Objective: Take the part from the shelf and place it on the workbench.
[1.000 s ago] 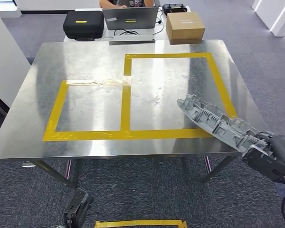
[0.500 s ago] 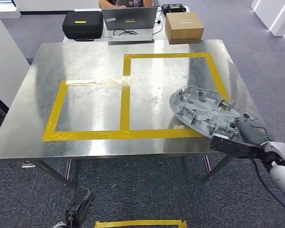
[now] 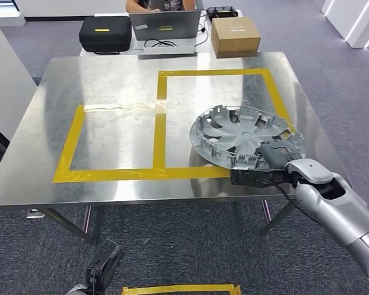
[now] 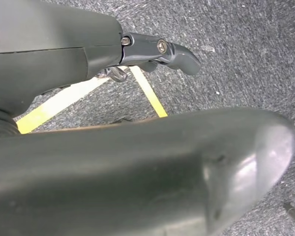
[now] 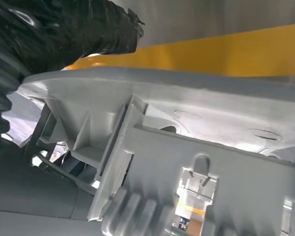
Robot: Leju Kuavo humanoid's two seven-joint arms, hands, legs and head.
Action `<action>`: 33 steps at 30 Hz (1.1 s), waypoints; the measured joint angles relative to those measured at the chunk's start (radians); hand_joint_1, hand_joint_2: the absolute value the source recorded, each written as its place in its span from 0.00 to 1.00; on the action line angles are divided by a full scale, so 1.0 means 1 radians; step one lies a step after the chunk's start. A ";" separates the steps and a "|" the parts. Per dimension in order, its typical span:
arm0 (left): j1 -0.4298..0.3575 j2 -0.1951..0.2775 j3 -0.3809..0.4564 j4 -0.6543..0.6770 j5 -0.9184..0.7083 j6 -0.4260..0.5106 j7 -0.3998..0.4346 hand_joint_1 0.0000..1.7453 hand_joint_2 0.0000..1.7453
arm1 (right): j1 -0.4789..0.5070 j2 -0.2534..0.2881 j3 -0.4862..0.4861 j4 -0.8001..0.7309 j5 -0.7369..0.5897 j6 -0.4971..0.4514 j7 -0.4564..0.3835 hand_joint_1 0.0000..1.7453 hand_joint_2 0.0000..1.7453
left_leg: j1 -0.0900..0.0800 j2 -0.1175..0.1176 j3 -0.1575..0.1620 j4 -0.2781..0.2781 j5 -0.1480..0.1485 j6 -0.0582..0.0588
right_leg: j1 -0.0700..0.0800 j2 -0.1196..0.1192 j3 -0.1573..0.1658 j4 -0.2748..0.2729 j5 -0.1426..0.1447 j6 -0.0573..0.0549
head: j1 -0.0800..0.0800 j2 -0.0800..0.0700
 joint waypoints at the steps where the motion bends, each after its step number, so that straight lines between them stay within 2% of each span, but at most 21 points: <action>1: 0.000 0.000 0.000 0.000 0.000 -0.001 0.000 0.00 0.00 | -0.014 0.014 0.013 0.020 0.003 -0.002 -0.007 1.00 1.00 | 0.000 0.001 0.000 0.000 0.000 0.000 | 0.000 0.001 0.000 0.000 0.000 0.000 | 0.000 0.000; 6: -0.003 0.002 0.000 0.000 0.001 -0.001 0.000 0.00 0.00 | -0.073 0.084 0.075 0.114 0.017 -0.016 -0.032 1.00 1.00 | 0.001 0.007 0.001 0.000 0.000 -0.002 | 0.001 0.006 0.000 0.000 0.002 -0.003 | 0.000 0.000; 10: 0.000 0.006 0.002 0.000 0.009 0.000 -0.001 0.00 0.00 | -0.099 0.108 0.102 0.167 0.018 -0.024 -0.033 1.00 1.00 | 0.002 0.007 0.003 0.000 0.001 -0.004 | 0.002 0.005 0.000 0.000 0.003 -0.004 | 0.000 0.000; 14: 0.012 0.012 0.007 0.000 0.017 0.009 -0.005 0.00 0.00 | -0.104 0.097 0.107 0.202 0.008 -0.042 -0.027 0.78 1.00 | 0.003 0.007 0.005 0.000 0.001 -0.004 | 0.003 0.005 0.000 0.000 0.003 -0.004 | 0.000 0.000; 20: 0.033 0.016 0.010 0.000 0.018 0.011 -0.011 0.00 0.00 | -0.097 0.039 0.107 0.212 -0.010 -0.060 -0.015 0.78 1.00 | 0.002 0.005 0.004 0.000 0.001 -0.004 | 0.003 0.002 0.001 0.000 0.003 -0.004 | 0.000 0.000; 24: 0.038 0.017 0.010 0.000 0.018 0.012 -0.012 0.00 0.00 | -0.092 0.024 0.107 0.212 -0.013 -0.060 -0.011 0.02 1.00 | 0.002 0.005 0.004 0.000 0.001 -0.004 | 0.002 0.001 0.002 -0.001 0.003 -0.004 | 0.000 0.000; 28: 0.038 0.017 0.010 0.000 0.018 0.012 -0.013 0.00 0.00 | -0.076 0.013 0.109 0.210 -0.005 -0.053 0.015 0.00 1.00 | 0.002 0.003 0.004 0.001 0.002 -0.003 | 0.002 -0.001 0.002 -0.001 0.003 -0.003 | 0.000 0.000; 33: 0.040 0.017 0.011 0.000 0.018 0.013 -0.020 0.00 0.00 | -0.051 -0.026 0.113 0.202 0.025 -0.027 0.065 0.00 1.00 | 0.002 -0.006 0.001 0.001 0.003 -0.002 | 0.002 -0.010 0.002 -0.001 0.002 -0.002 | 0.000 0.000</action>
